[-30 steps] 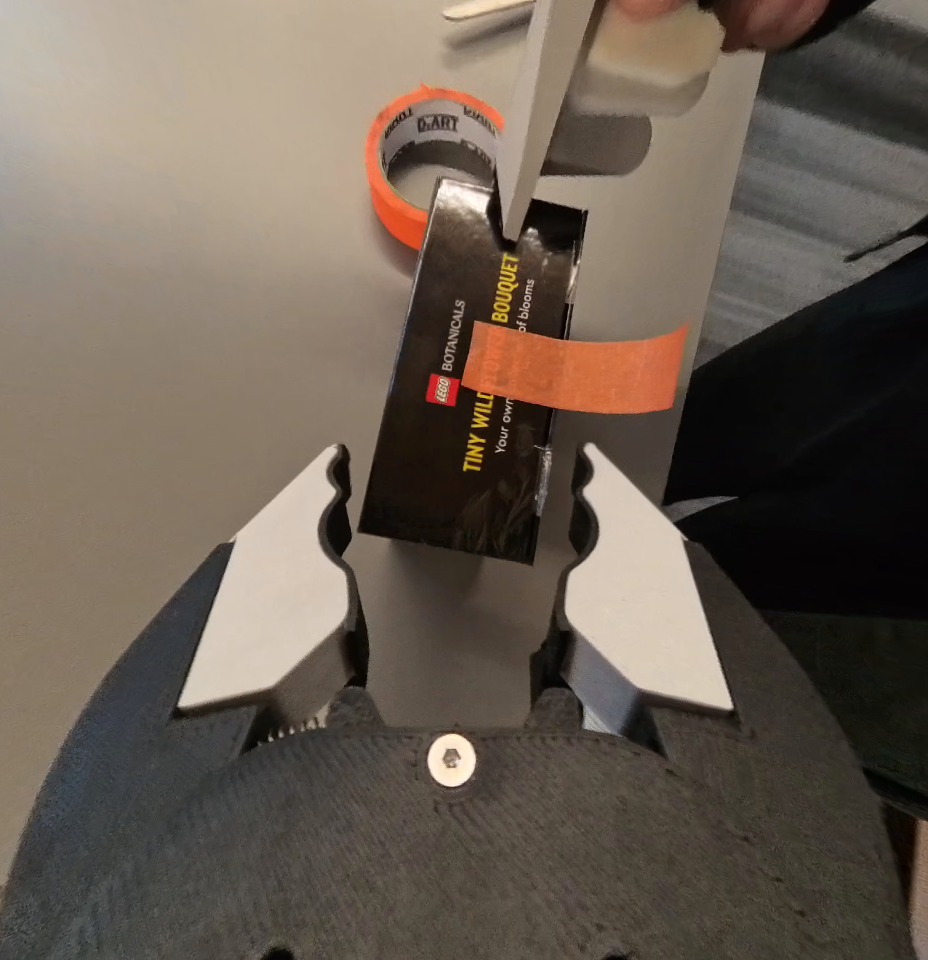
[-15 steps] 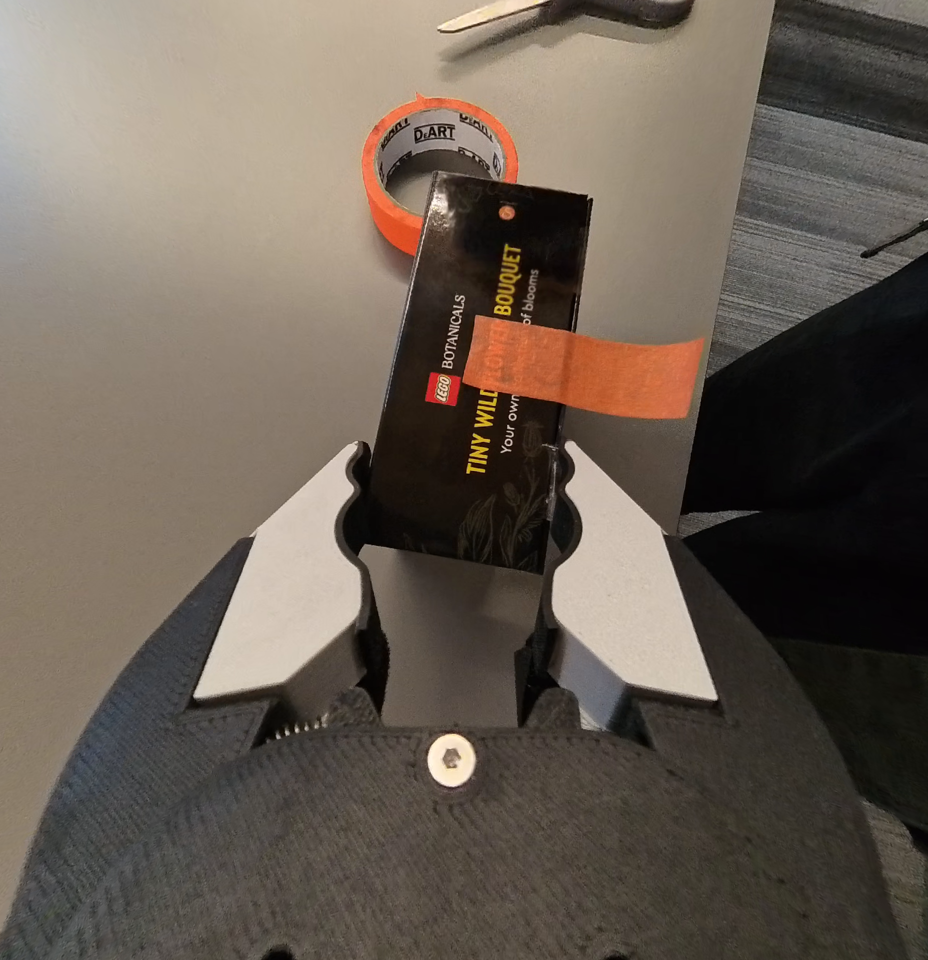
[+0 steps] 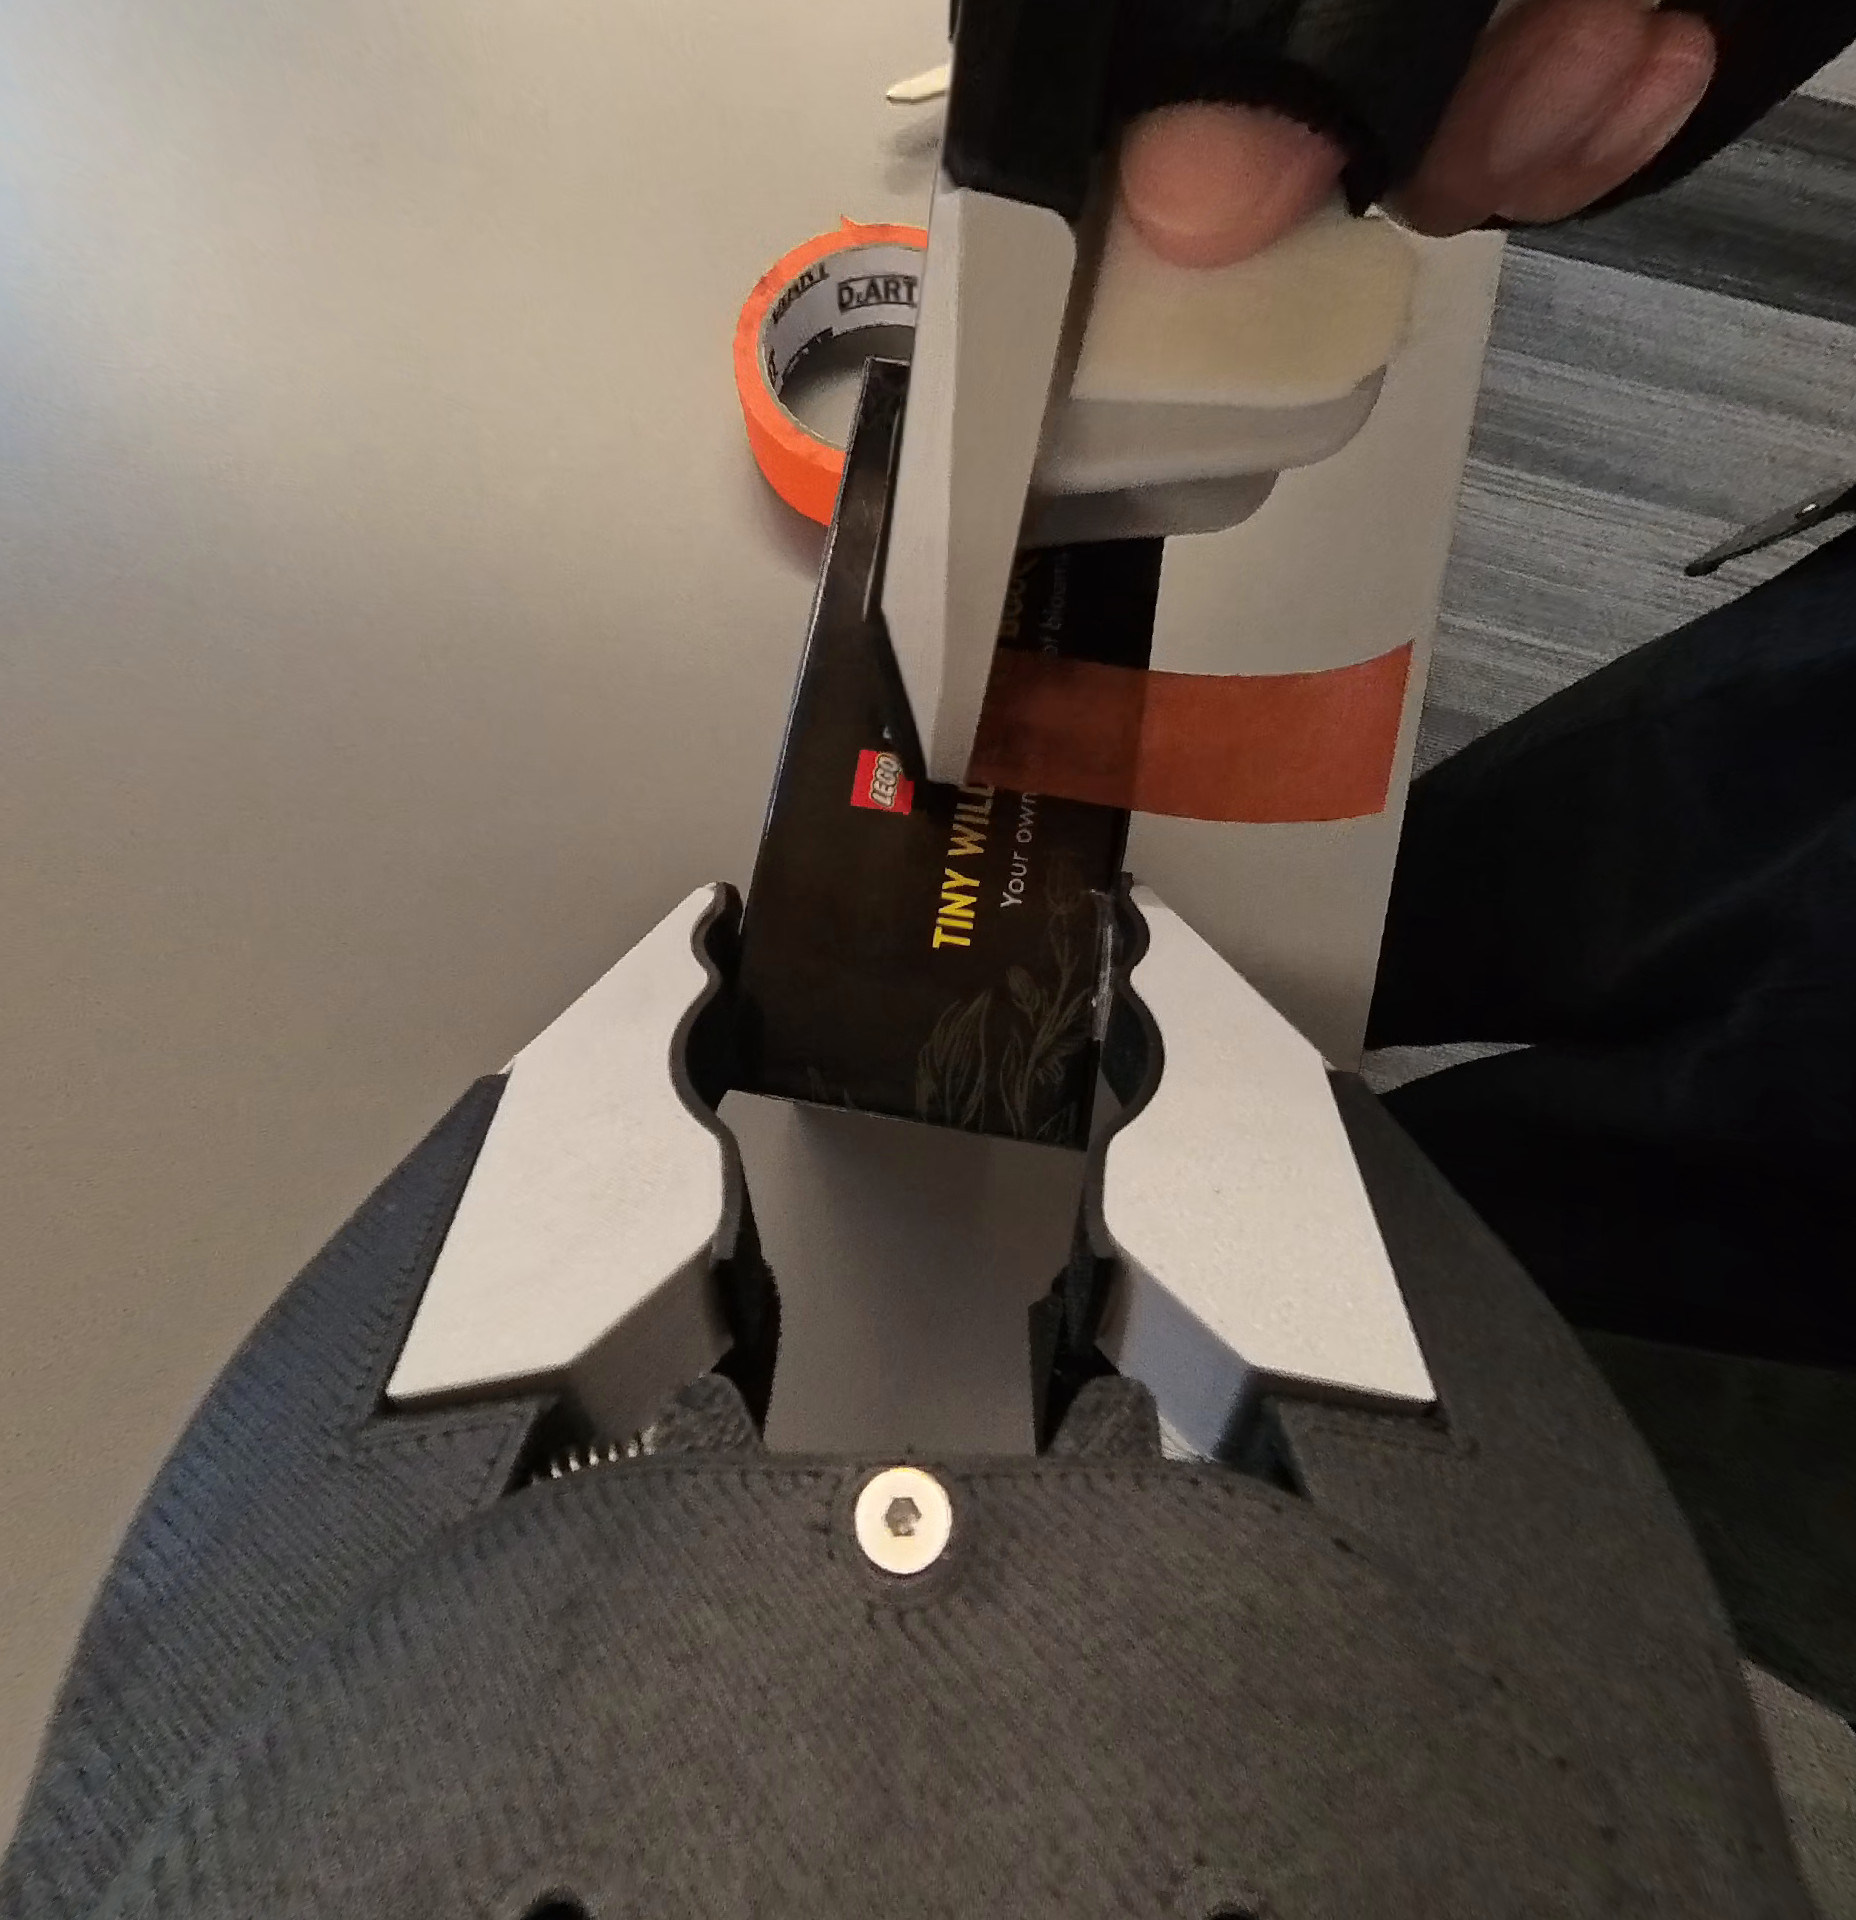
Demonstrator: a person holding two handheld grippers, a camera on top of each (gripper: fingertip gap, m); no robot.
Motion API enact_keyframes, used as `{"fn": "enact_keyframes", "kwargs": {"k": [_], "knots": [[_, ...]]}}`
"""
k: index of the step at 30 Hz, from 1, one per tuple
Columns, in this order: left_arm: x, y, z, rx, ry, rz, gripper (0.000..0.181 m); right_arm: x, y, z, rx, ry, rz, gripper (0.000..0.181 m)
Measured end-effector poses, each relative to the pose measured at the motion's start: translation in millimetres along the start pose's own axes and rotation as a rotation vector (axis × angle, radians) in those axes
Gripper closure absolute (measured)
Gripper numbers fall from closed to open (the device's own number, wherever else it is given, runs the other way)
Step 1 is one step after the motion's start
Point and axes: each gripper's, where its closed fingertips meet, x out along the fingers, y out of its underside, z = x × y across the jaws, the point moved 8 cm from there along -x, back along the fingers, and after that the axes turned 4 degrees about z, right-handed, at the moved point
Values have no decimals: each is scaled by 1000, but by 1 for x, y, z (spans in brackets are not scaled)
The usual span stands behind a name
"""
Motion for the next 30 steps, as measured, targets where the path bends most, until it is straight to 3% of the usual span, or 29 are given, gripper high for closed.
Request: {"fn": "enact_keyframes", "kwargs": {"k": [7, 14, 16, 25, 28, 30], "knots": [[1, -1, 0, -5, -8, -6, 111, -17, 0, 10, -83, -29, -154, 181], [2, -2, 1, -4, -5, 8, 111, -3, 10, 8, -58, 2, -71, 181], [2, -2, 1, -6, -6, 10, 111, 1, 8, 4, -77, 73, -47, 181], [3, -3, 2, -3, -3, 13, 111, -3, 30, 11, -67, 102, -10, 181], [4, -3, 2, -3, -3, 15, 111, -14, 33, 33, -240, -87, -219, 181], [4, -3, 2, -2, -5, 11, 111, -25, 38, 42, -374, -83, -325, 181]]}}
